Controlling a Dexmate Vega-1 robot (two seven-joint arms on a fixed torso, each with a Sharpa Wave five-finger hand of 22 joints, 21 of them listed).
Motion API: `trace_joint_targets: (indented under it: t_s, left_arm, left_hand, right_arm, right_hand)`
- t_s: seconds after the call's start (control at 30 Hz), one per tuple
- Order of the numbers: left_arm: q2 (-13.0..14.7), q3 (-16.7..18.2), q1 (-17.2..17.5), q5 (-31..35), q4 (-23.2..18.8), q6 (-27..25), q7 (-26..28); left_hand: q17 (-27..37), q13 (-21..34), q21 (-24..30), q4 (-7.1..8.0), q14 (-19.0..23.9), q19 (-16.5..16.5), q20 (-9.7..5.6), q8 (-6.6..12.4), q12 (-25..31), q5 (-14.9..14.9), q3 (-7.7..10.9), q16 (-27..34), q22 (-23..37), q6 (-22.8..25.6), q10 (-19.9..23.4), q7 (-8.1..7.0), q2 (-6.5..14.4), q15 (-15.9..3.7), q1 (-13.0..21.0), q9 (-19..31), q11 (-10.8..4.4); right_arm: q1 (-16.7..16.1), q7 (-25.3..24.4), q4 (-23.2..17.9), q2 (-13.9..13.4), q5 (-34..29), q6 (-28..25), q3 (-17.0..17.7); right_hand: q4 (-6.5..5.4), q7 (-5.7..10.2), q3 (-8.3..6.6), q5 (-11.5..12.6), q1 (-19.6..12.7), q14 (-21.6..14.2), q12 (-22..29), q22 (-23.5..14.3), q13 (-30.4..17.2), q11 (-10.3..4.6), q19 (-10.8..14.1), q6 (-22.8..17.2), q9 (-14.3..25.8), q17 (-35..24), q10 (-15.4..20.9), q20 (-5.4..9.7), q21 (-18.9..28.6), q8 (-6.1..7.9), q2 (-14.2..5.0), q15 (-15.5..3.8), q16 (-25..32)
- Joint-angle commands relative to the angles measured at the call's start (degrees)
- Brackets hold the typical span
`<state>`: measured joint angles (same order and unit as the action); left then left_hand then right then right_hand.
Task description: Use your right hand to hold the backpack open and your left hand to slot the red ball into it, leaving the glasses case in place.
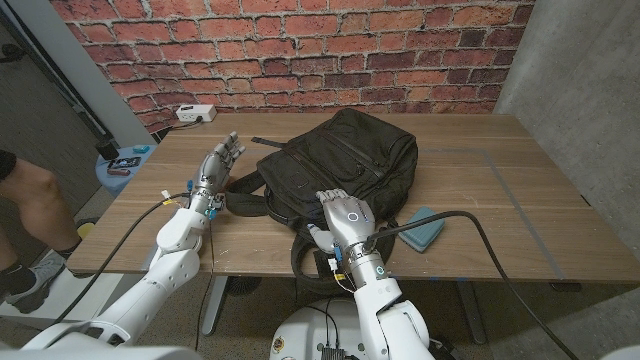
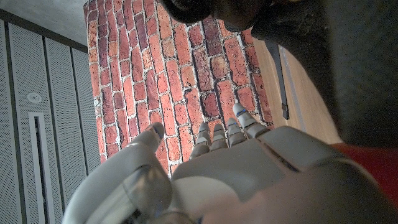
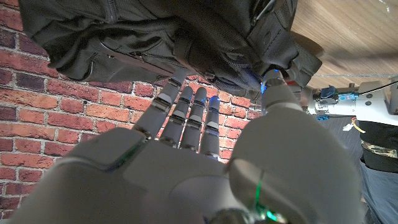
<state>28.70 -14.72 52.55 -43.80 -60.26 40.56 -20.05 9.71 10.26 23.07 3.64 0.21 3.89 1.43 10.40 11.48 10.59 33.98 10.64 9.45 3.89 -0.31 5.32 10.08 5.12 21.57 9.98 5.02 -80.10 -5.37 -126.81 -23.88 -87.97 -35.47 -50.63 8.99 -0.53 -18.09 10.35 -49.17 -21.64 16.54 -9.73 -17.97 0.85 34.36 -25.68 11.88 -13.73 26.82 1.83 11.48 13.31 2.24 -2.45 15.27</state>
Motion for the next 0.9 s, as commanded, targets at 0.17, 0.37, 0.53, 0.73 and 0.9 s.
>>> trace_joint_targets:
  t_s: [0.17,0.37,0.53,0.73,0.9]
  left_arm:
    - [0.1,0.4,1.3,-0.3,-0.5,0.9,-0.3]
    - [-0.1,0.5,1.4,-0.6,-0.1,1.1,-0.7]
    - [-0.5,0.4,0.9,-1.0,1.0,1.5,-1.7]
    - [-1.1,0.3,0.2,-1.5,2.4,1.9,-3.1]
    - [-1.5,0.4,-0.2,-1.8,3.4,2.2,-3.7]
  left_hand:
    - [0.2,0.3,-0.3,-0.2,0.3,0.8,0.14,0.18,-0.1,-0.1,0.51,-0.2,0.3,0.6,0.4,0.2,-0.2,0.06,-0.4,0.2,0.24]
    - [0.1,0.3,-0.4,-0.27,0.3,0.8,0.15,0.21,-0.1,-0.1,0.59,-0.2,0.3,0.7,0.4,0.17,-0.2,0.09,-0.4,0.2,0.25]
    - [0.1,0.3,-0.5,-0.33,0.3,0.9,0.18,0.22,-0.1,-0.1,0.66,-0.3,0.3,0.7,0.5,0.15,-0.2,0.09,-0.3,0.2,0.25]
    - [0.1,0.3,-0.6,-0.39,0.3,1.0,0.16,0.22,-0.1,-0.1,0.72,-0.3,0.3,0.8,0.5,0.12,-0.2,0.09,-0.3,0.2,0.26]
    - [0.1,0.3,-0.8,-0.43,0.3,1.0,0.2,0.25,-0.1,-0.1,0.78,-0.2,0.3,0.9,0.6,0.13,-0.2,0.09,-0.3,0.2,0.26]
  right_arm:
    - [1.8,-4.8,2.4,-0.1,2.6,0.9,-1.1]
    - [2.9,-6.5,3.3,-0.1,2.9,0.9,-1.7]
    - [3.6,-7.2,3.8,-0.1,3.0,0.9,-2.2]
    - [4.7,-8.7,4.9,0.1,3.6,1.2,-2.8]
    - [5.9,-9.5,6.7,0.7,4.0,0.8,-3.2]
  right_hand:
    - [-0.12,0.06,0.13,0.0,-1.1,-2.5,1.8,-0.2,-0.8,-1.01,1.0,-4.2,0.2,-0.4,3.4,0.0,0.1,0.95,-0.32,-2.66,1.1]
    - [0.05,0.49,0.32,0.1,-1.9,-4.0,3.0,-0.2,-1.3,-1.76,1.9,-6.8,0.1,-0.7,5.9,0.18,0.3,1.55,-0.28,-3.17,1.8]
    - [0.15,0.74,0.42,0.0,-2.5,-5.1,3.8,-0.2,-1.6,-2.38,2.6,-8.3,0.1,-0.8,7.3,0.34,0.5,1.88,-0.29,-3.65,2.3]
    - [0.11,1.12,0.64,0.0,-2.9,-6.4,4.8,-0.3,-2.0,-2.47,3.3,-9.9,0.1,-1.1,9.5,0.58,0.6,2.11,-0.34,-4.1,3.0]
    - [0.18,1.55,0.72,0.0,-3.4,-7.0,5.3,-0.3,-2.2,-2.98,3.9,-10.8,0.1,-1.3,10.4,0.91,0.7,2.26,-0.34,-4.66,3.3]
